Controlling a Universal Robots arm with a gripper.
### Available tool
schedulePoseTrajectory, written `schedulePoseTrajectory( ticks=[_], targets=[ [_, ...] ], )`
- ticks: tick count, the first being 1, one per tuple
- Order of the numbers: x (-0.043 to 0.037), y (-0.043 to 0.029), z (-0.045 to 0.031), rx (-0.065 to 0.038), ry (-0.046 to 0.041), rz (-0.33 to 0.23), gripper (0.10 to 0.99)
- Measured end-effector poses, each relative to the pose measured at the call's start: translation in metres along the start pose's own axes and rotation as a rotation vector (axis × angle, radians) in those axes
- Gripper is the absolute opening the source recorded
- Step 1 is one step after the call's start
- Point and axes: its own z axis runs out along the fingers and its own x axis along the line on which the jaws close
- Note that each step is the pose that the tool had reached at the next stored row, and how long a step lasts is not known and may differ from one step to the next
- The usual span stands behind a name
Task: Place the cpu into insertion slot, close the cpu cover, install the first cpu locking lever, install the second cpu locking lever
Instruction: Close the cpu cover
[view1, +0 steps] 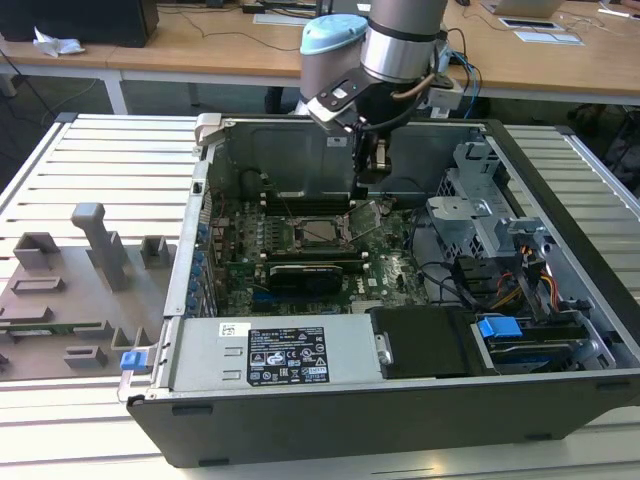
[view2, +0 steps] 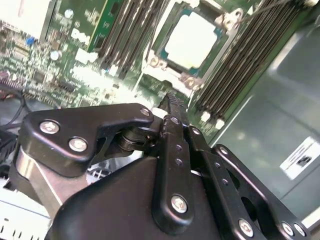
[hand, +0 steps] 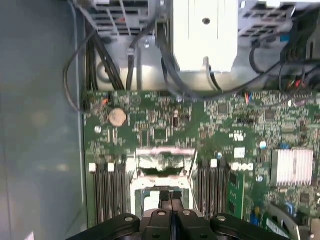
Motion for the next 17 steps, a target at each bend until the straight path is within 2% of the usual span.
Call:
schedulePoseTrajectory(
  ticks=[1,5,8,13,17],
  targets=[
    [0.0001,0.0057,-0.0005,0.001,-0.0014,0.0,0.106],
    [0.0007,0.02,-0.0016,0.002,-0.0043,0.0,0.106],
    [0.0012,0.0394,-0.0032,0.003,-0.0071,0.001,0.106],
    [0.0015,0.0519,-0.0041,0.003,-0.0088,0.001,0.106],
    [0.0016,0.0559,-0.0032,0.004,-0.0088,0.001,0.106]
  ],
)
